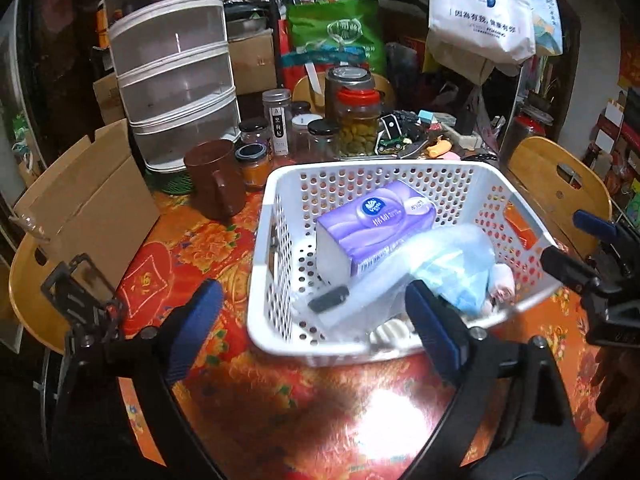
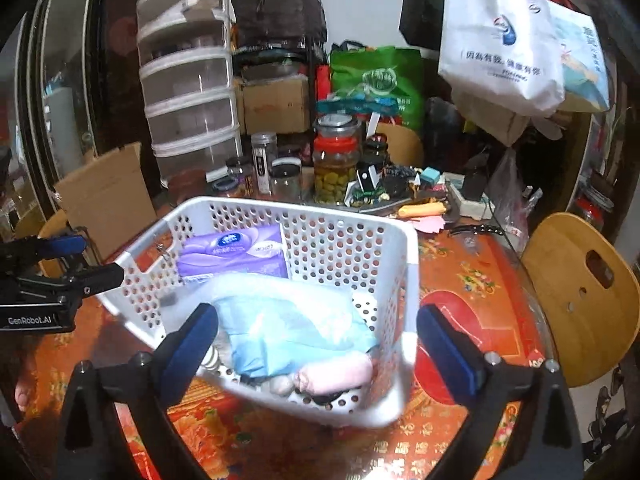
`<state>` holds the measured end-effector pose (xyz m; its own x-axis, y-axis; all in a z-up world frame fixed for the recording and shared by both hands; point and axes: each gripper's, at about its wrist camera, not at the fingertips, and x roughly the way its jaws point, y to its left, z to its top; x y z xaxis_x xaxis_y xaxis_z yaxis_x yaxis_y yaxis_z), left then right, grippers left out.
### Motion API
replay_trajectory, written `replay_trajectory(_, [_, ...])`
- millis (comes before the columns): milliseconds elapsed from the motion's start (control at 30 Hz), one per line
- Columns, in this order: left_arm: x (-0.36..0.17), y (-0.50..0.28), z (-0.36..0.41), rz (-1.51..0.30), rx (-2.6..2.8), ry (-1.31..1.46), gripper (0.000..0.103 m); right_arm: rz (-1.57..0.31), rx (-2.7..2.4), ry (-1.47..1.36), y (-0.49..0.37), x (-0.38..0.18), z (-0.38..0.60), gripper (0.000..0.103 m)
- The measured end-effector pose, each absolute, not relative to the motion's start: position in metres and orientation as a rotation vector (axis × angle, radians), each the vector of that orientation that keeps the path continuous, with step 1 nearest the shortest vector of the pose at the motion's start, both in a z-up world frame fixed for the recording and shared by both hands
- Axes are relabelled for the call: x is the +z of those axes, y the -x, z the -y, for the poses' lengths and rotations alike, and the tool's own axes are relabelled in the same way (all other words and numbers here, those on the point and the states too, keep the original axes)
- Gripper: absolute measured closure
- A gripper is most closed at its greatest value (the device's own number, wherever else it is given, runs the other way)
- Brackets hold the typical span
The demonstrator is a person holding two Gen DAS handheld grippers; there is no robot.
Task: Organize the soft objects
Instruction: 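Withdraw both tools from the basket back over the table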
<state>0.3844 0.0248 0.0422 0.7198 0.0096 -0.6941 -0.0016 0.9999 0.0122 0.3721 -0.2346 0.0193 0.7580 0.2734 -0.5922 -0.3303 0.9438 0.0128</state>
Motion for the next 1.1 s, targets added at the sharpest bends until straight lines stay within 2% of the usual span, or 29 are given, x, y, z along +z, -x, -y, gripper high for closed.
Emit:
replay_trajectory(200, [0.043,-0.333,-0.022,-0.727,-0.069,0.008,0.0,-0.634,0.355,0.074,-0.333,0.023,0.244,0.002])
replay_trajectory(433, [0.045,-0.252,-0.008,-0.67,-0.028,-0.042,0.0,-0.593,0.31,0.095,-0.269,0.026,0.254,0.002])
replay_trajectory(767, [0.051,-0.139,-0.008,-0.655,-0.004,0.06,0.0,-0.6,0.245,0.088,-0.169,0.021,0.272,0.002])
replay_trajectory(1100, [0.08,-0.103,0.006,-0.601,0.001,0.061,0.0,-0.595,0.231,0.063,-0.13,0.026,0.277,0.002])
